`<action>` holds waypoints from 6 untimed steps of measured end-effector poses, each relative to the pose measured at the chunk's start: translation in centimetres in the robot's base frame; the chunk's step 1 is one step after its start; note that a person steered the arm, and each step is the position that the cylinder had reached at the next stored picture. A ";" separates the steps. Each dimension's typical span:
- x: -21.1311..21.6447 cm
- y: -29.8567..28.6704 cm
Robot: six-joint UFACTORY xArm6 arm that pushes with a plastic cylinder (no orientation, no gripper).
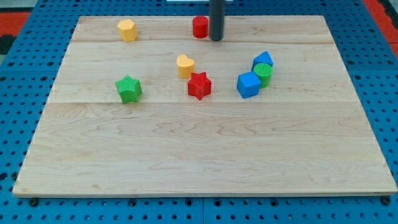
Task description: Push the green circle toward the centre
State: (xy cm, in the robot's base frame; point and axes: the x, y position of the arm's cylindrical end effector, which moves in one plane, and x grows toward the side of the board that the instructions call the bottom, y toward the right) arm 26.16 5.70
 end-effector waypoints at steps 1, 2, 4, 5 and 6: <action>2.7 5.9; 2.6 9.4; 11.9 15.1; 14.1 12.7; 12.0 12.1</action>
